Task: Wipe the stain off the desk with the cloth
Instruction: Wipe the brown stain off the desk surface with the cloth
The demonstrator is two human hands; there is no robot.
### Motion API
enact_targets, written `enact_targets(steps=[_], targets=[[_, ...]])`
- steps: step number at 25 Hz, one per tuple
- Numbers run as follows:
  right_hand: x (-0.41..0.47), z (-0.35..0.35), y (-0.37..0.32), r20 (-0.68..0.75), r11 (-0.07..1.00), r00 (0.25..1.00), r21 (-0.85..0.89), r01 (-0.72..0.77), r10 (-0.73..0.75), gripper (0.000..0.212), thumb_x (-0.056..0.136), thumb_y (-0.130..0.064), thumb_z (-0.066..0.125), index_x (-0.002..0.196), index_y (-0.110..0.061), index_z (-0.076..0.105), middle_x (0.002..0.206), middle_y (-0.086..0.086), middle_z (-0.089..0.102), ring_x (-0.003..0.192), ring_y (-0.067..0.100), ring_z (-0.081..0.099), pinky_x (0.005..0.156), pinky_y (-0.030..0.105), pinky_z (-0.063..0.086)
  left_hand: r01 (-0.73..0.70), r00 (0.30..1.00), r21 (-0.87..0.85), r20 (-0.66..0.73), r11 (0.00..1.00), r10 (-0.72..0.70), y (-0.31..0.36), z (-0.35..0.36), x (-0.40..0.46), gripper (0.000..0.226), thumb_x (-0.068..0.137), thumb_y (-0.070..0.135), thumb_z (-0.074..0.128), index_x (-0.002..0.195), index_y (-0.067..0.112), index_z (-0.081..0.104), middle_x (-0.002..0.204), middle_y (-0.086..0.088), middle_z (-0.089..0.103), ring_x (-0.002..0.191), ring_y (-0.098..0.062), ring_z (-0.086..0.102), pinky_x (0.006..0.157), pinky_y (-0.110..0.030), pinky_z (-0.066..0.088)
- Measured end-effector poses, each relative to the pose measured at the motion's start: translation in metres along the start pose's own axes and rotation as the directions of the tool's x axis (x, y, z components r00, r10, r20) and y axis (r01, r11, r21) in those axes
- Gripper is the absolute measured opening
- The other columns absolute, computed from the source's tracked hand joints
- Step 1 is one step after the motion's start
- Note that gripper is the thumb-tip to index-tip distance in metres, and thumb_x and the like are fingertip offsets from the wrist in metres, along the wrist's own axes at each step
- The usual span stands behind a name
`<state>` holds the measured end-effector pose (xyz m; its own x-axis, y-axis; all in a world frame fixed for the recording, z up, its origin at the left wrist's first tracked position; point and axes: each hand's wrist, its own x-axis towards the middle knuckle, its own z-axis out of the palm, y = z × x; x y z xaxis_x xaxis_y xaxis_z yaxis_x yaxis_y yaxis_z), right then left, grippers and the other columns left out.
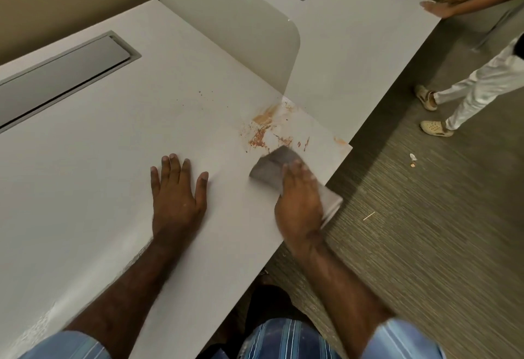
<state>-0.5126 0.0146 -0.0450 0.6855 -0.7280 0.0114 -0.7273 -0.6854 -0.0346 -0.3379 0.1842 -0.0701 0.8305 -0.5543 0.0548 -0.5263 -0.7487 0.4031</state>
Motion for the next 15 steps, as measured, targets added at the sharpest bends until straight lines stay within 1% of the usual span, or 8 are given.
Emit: enact_targets(steps=[2, 4, 5, 7, 10, 12, 13, 15], targets=[[-0.041, 0.000, 0.006, 0.019, 0.998, 0.999, 0.059, 0.035, -0.036, 0.077, 0.100, -0.015, 0.062, 0.167, -0.010, 0.025, 0.176, 0.015, 0.021, 0.163, 0.033, 0.022, 0.134, 0.048, 0.021, -0.006, 1.000, 0.003, -0.009, 1.000, 0.006, 0.000, 0.001, 0.000, 0.075, 0.110, 0.056, 0.027, 0.161, 0.003, 0.042, 0.175, -0.021, 0.029, 0.168, -0.032, 0.016, 0.138, -0.052, 0.005], [-0.034, -0.004, 0.027, -0.033, 0.995, 0.999, 0.103, -0.002, 0.006, 0.077, 0.094, -0.007, 0.070, 0.163, -0.009, 0.036, 0.172, 0.015, 0.034, 0.160, 0.033, 0.032, 0.129, 0.051, 0.032, -0.005, 1.000, 0.015, -0.014, 1.000, 0.005, -0.001, 0.002, 0.000, 0.074, 0.110, 0.055, 0.029, 0.160, 0.002, 0.043, 0.174, -0.022, 0.030, 0.167, -0.033, 0.017, 0.138, -0.053, 0.007], [-0.016, -0.007, 0.041, -0.053, 0.998, 0.998, 0.058, -0.032, 0.035, 0.075, 0.096, -0.006, 0.066, 0.163, -0.009, 0.033, 0.171, 0.015, 0.035, 0.159, 0.034, 0.032, 0.129, 0.051, 0.035, -0.001, 1.000, 0.020, -0.012, 1.000, 0.002, -0.002, 0.003, 0.000, 0.073, 0.110, 0.054, 0.029, 0.160, 0.002, 0.043, 0.174, -0.022, 0.030, 0.167, -0.033, 0.018, 0.138, -0.053, 0.007], [0.038, -0.009, 0.067, -0.050, 0.997, 0.996, 0.007, -0.080, 0.080, 0.069, 0.102, -0.005, 0.055, 0.165, -0.009, 0.027, 0.173, 0.014, 0.032, 0.162, 0.033, 0.028, 0.131, 0.049, 0.031, -0.001, 1.000, 0.018, -0.009, 1.000, 0.001, -0.002, 0.003, 0.000, 0.073, 0.110, 0.054, 0.030, 0.160, 0.003, 0.043, 0.174, -0.021, 0.030, 0.167, -0.032, 0.018, 0.138, -0.052, 0.007], [0.124, -0.011, 0.088, -0.030, 0.982, 0.983, 0.074, -0.176, 0.179, 0.062, 0.101, 0.001, 0.052, 0.161, -0.008, 0.041, 0.169, 0.015, 0.041, 0.159, 0.033, 0.034, 0.131, 0.047, 0.029, 0.005, 1.000, 0.011, -0.026, 1.000, -0.005, 0.000, 0.003, 0.000, 0.071, 0.110, 0.053, 0.032, 0.160, 0.004, 0.044, 0.174, -0.020, 0.031, 0.167, -0.031, 0.019, 0.138, -0.052, 0.007], [0.146, -0.012, 0.088, -0.030, 0.976, 0.981, 0.110, -0.189, 0.193, 0.056, 0.102, 0.000, 0.052, 0.157, -0.006, 0.046, 0.166, 0.017, 0.046, 0.156, 0.034, 0.041, 0.130, 0.045, 0.032, 0.016, 0.999, 0.008, -0.031, 1.000, -0.016, 0.000, 0.004, 0.001, 0.071, 0.110, 0.053, 0.032, 0.160, 0.004, 0.045, 0.174, -0.019, 0.032, 0.167, -0.030, 0.020, 0.138, -0.050, 0.006], [0.144, -0.011, 0.086, -0.042, 0.978, 0.983, 0.115, -0.174, 0.180, 0.057, 0.103, -0.004, 0.051, 0.159, -0.007, 0.041, 0.167, 0.018, 0.044, 0.156, 0.035, 0.039, 0.130, 0.045, 0.031, 0.020, 0.999, 0.010, -0.030, 1.000, -0.020, 0.000, 0.005, 0.001, 0.071, 0.110, 0.053, 0.032, 0.160, 0.005, 0.045, 0.174, -0.019, 0.032, 0.167, -0.029, 0.020, 0.138, -0.050, 0.006], [0.108, -0.002, 0.075, -0.049, 0.998, 0.998, 0.038, -0.045, 0.047, 0.068, 0.106, -0.016, 0.046, 0.167, -0.006, 0.017, 0.175, 0.020, 0.025, 0.162, 0.037, 0.025, 0.132, 0.045, 0.025, 0.014, 0.999, 0.015, -0.034, 1.000, -0.013, -0.002, 0.006, 0.000, 0.072, 0.109, 0.056, 0.029, 0.160, 0.007, 0.045, 0.175, -0.017, 0.032, 0.167, -0.027, 0.020, 0.138, -0.048, 0.006]])
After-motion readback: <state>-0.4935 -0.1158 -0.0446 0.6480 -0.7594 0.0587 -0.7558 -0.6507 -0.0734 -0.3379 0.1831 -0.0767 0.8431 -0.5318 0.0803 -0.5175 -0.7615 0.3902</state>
